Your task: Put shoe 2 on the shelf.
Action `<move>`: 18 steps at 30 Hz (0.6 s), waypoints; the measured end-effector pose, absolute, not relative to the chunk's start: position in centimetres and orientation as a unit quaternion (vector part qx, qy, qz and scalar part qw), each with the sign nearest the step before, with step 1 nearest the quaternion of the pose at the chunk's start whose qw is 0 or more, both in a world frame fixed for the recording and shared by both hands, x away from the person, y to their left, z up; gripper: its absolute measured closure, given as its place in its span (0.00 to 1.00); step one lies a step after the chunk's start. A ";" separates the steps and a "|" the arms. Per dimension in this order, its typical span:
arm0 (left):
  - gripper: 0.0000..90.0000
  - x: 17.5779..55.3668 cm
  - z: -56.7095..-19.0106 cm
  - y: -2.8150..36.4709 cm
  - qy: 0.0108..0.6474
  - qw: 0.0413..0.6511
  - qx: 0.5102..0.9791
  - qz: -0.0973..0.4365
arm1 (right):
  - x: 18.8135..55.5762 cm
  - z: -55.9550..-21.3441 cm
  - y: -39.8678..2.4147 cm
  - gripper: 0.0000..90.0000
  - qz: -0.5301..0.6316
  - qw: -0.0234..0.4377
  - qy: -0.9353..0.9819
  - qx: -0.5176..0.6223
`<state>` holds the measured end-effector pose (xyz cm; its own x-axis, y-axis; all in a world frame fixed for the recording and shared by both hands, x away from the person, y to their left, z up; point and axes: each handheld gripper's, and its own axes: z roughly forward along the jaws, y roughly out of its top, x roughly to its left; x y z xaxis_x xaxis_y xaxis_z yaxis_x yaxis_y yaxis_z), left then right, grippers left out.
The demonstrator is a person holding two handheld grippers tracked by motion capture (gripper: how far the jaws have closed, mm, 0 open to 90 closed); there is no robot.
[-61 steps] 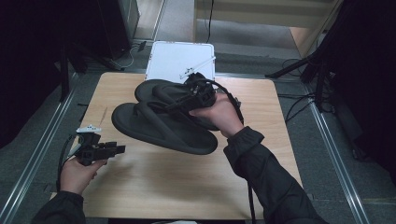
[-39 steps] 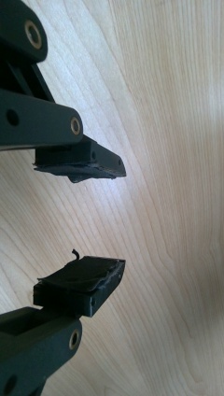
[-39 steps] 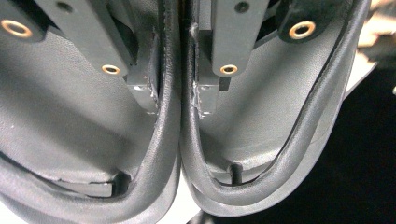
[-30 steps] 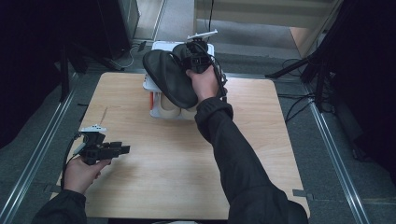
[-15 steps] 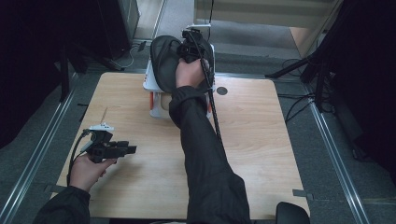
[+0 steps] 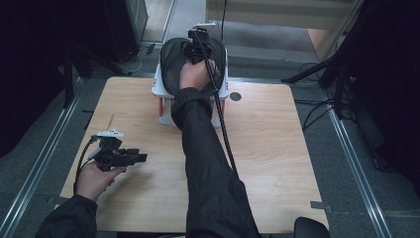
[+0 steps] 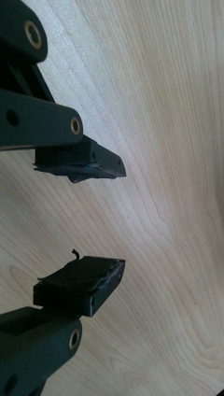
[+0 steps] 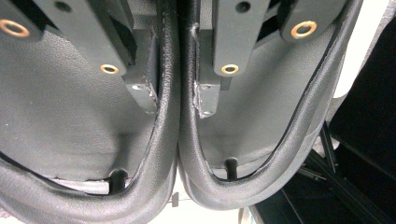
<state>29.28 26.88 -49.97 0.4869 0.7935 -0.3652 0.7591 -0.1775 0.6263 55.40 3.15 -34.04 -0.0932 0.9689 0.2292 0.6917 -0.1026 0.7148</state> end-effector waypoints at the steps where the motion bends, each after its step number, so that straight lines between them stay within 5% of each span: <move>1: 0.55 29.3 -50.0 26.9 0.505 0.393 0.768 0.022 | 55.4 -34.1 3.1 0.83 0.366 0.186 0.639 0.650; 8: 0.55 29.3 -50.0 26.9 0.507 0.392 0.768 0.020 | 55.6 -34.2 3.0 0.83 0.367 0.187 0.636 0.653; 18: 0.55 29.4 -50.0 27.1 0.511 0.392 0.765 0.020 | 55.3 -34.2 3.2 0.65 0.373 0.193 0.645 0.638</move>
